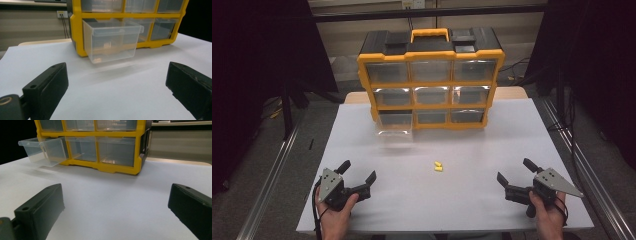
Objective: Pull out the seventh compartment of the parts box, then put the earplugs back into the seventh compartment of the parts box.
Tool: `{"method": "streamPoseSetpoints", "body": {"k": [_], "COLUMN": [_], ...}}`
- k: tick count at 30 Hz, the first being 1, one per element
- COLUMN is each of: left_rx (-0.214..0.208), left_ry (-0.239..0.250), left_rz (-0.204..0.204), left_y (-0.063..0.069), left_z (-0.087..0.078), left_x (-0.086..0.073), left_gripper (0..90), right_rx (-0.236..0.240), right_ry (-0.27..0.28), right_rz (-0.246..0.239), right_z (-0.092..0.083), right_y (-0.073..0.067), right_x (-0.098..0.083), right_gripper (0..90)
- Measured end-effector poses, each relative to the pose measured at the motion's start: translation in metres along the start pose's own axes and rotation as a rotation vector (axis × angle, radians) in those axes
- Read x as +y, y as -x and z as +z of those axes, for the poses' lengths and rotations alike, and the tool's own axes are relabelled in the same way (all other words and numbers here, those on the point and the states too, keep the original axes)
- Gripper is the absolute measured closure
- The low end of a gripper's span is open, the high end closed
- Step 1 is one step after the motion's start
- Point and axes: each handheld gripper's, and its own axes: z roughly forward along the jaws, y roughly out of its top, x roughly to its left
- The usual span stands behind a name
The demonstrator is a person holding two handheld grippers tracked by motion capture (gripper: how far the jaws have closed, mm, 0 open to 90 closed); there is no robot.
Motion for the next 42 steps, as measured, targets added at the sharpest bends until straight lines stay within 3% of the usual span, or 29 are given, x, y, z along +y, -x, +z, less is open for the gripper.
{"method": "streamPoseSetpoints", "body": {"k": [5,7,12,14,16,18,22,24,28,31,34,37,42], "left_rx": [0.011,0.001,-0.019,-0.033,-0.056,-0.077,-0.147,-0.186,-0.218,-0.243,-0.308,-0.356,-0.422], "left_ry": [-0.012,-0.014,-0.04,-0.067,-0.095,-0.093,-0.104,-0.121,-0.119,-0.127,-0.172,-0.177,-0.209], "left_rz": [0.002,-0.003,0.031,0.013,0.015,0.03,0.058,0.051,0.071,0.061,0.105,0.126,0.137], "left_y": [-0.004,-0.004,-0.003,-0.003,-0.002,0.002,0.006,0.009,0.012,0.015,0.021,0.024,0.029], "left_z": [0.003,0.004,0.007,0.008,0.008,0.009,0.013,0.015,0.018,0.021,0.026,0.03,0.039], "left_x": [0.0,0.0,0.0,0.0,0.0,0.001,0.004,0.005,0.008,0.009,0.01,0.011,0.014], "left_gripper": [4.6,4.6,4.6,4.7,5.9,5.8,5.6,5.5,5.4,5.6,7.3,7.2,7.1], "right_rx": [0.005,0.008,0.002,0.001,0.001,0.002,0.01,0.016,0.019,0.023,0.023,0.02,0.024], "right_ry": [0.0,-0.003,-0.002,0.0,-0.003,-0.006,-0.002,-0.003,-0.005,-0.001,-0.001,0.006,0.003], "right_rz": [-0.007,-0.011,-0.013,-0.014,-0.013,-0.009,-0.009,-0.012,-0.016,-0.02,-0.02,-0.018,-0.023], "right_z": [0.0,0.0,0.001,0.001,0.002,0.003,0.001,0.001,0.002,0.0,-0.002,-0.002,-0.002], "right_y": [-0.001,-0.001,-0.001,-0.002,-0.002,-0.002,-0.003,-0.002,-0.003,-0.004,-0.004,-0.004,-0.005], "right_x": [0.0,0.0,0.0,0.001,0.001,0.0,0.0,0.0,0.0,-0.001,-0.001,0.0,0.0], "right_gripper": [0.0,0.0,0.0,0.0,0.0,0.0,0.0,0.0,0.0,0.0,0.0,0.0,0.0]}}
